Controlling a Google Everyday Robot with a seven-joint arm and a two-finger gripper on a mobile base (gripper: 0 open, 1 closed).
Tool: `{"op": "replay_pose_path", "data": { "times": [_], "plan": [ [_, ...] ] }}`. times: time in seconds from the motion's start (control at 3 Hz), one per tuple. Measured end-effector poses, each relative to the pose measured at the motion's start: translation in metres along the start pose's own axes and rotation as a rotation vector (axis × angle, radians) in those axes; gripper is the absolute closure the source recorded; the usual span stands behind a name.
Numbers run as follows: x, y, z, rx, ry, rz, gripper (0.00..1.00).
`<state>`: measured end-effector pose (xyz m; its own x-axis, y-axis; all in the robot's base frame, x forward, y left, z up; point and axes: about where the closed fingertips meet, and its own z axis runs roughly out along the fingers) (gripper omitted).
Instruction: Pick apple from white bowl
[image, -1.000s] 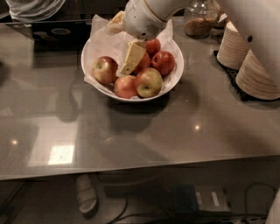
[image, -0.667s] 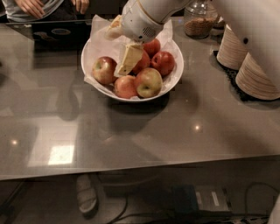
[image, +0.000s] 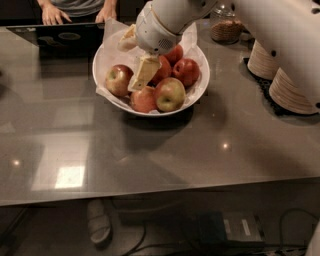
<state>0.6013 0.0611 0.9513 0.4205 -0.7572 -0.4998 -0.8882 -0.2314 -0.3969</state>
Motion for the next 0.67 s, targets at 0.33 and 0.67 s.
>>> {"op": "replay_pose_path", "data": {
  "times": [0.33, 0.67],
  "plan": [
    [0.0, 0.0, 0.004, -0.001, -0.012, -0.005, 0.3],
    [0.005, -0.003, 0.027, -0.013, -0.054, -0.024, 0.29]
  ]
}}
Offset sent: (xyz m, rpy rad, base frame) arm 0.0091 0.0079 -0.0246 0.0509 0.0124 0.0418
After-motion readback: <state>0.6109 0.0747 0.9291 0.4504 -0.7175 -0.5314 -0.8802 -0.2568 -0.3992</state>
